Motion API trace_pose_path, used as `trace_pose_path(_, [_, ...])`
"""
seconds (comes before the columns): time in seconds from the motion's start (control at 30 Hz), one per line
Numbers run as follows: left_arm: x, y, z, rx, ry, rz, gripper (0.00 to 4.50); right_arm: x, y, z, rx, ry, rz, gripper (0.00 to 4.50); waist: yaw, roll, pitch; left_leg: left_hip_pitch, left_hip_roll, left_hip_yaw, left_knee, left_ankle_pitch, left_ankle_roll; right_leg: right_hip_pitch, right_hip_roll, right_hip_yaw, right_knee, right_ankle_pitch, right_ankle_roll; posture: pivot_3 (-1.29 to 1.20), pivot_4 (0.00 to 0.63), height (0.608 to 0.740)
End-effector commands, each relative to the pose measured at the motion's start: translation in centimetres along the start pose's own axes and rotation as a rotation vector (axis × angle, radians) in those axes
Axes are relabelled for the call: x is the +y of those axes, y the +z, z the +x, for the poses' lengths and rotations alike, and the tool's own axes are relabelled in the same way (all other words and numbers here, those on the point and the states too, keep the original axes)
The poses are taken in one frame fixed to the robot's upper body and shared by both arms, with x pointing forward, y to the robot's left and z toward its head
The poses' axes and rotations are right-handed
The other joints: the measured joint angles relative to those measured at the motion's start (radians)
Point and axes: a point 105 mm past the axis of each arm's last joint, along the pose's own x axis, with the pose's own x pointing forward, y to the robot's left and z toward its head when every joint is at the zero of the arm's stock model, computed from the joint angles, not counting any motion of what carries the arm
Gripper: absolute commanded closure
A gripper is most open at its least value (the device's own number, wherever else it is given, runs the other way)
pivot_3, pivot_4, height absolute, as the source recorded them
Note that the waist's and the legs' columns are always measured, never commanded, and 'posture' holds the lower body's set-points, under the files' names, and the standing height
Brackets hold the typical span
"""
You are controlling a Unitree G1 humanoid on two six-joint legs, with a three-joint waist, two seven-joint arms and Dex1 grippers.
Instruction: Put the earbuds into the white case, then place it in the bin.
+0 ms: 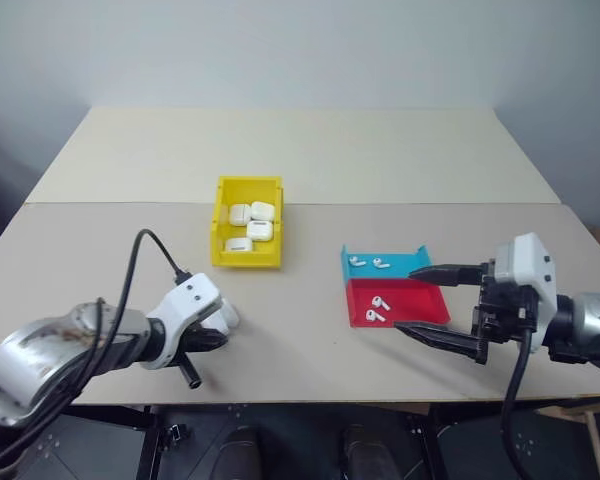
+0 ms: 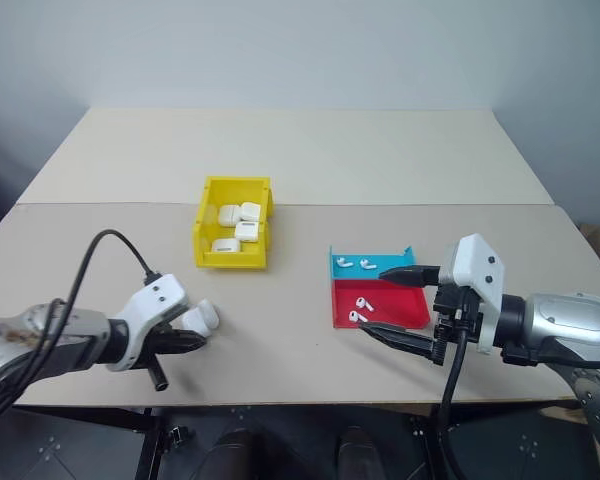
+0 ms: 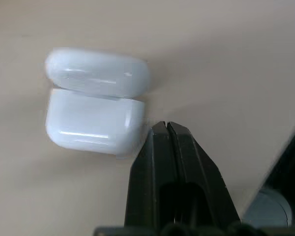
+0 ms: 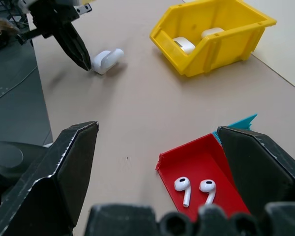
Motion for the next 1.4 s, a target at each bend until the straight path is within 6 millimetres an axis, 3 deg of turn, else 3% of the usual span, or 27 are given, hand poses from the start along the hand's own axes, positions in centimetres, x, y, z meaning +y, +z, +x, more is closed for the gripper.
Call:
trace_pose_path(0.03, [-0.1,0.7,-2.5,-0.076,-0.035,0.094,4.46,0.2,0.9,-0.3,-0.012,0.007,-0.040,0.00,0.003,0.000,0.000,0.000,0.000,0.000,0.000,0.000,0.000,0.000,0.000,0.000,0.000,0.000,0.000,0.00,0.150,0.740])
trace_pose_path(0.17, [0.7,-0.4,-5.6,-0.088,-0.123,0.098,3.94,0.0,0.7,0.2,-0.019,0.014,-0.044,0.00,0.005,0.000,0.000,0.001,0.000,0.000,0.000,0.000,0.000,0.000,0.000,0.000,0.001,0.000,0.000,0.00,0.150,0.740])
trace_pose_path(0.23, [1.8,-1.0,-6.4,-0.063,-0.106,0.151,3.33,-0.2,0.7,0.4,-0.018,0.014,-0.049,0.00,0.005,0.000,0.000,0.001,0.000,0.000,0.000,0.000,0.000,0.000,0.000,-0.001,0.001,-0.001,-0.001,0.00,0.150,0.740])
trace_pose_path(0.4, [4.6,0.5,-8.7,-0.096,-0.055,0.237,1.72,-0.6,1.2,0.5,-0.036,0.031,-0.056,0.00,0.007,-0.001,0.001,0.000,0.000,0.001,0.000,0.000,0.000,0.000,0.000,-0.001,0.000,-0.001,-0.001,0.00,0.150,0.740])
trace_pose_path(0.47, [5.3,1.1,-8.6,-0.082,-0.035,0.235,1.07,-0.7,1.3,0.5,-0.028,0.036,-0.068,0.00,0.007,-0.002,0.001,-0.001,0.000,0.000,0.000,0.000,0.000,-0.001,0.000,-0.001,0.000,-0.001,-0.001,0.00,0.150,0.740])
trace_pose_path(0.57, [4.9,1.8,-8.0,-0.047,-0.103,0.190,0.07,-0.8,1.4,0.6,-0.021,0.050,-0.081,0.00,0.005,-0.002,0.001,-0.001,0.000,0.001,0.000,0.000,0.000,0.000,0.000,-0.001,-0.001,0.000,0.000,0.00,0.150,0.740])
trace_pose_path(0.73, [4.6,2.4,-6.8,0.054,-0.150,0.105,0.07,-1.3,1.8,1.0,-0.048,0.006,-0.088,0.00,0.001,-0.002,0.001,-0.001,0.001,0.001,0.000,0.000,0.001,-0.002,0.001,0.000,0.001,0.000,0.000,0.00,0.150,0.740])
trace_pose_path(0.93, [4.5,6.1,-4.4,0.044,-0.102,0.004,0.07,-0.7,1.6,1.0,-0.030,-0.016,-0.093,0.00,0.014,-0.003,0.001,-0.002,0.000,-0.001,0.001,0.000,0.001,0.000,0.001,-0.001,0.001,0.000,0.000,0.00,0.150,0.740])
trace_pose_path(1.13, [2.3,5.5,-4.2,0.210,-0.169,0.103,0.07,-0.5,1.6,0.7,-0.026,-0.050,-0.062,0.00,-0.003,-0.004,0.001,-0.003,0.000,-0.001,0.001,-0.002,0.003,-0.002,0.001,0.000,0.001,0.000,0.001,0.00,0.150,0.740])
trace_pose_path(1.4, [3.4,4.7,-3.2,0.358,-0.124,0.248,0.07,-0.4,1.7,1.2,-0.035,-0.046,-0.051,0.00,0.005,-0.004,0.001,-0.001,0.000,-0.001,0.002,-0.002,0.003,0.000,0.001,0.001,0.001,-0.001,0.001,0.00,0.150,0.740])
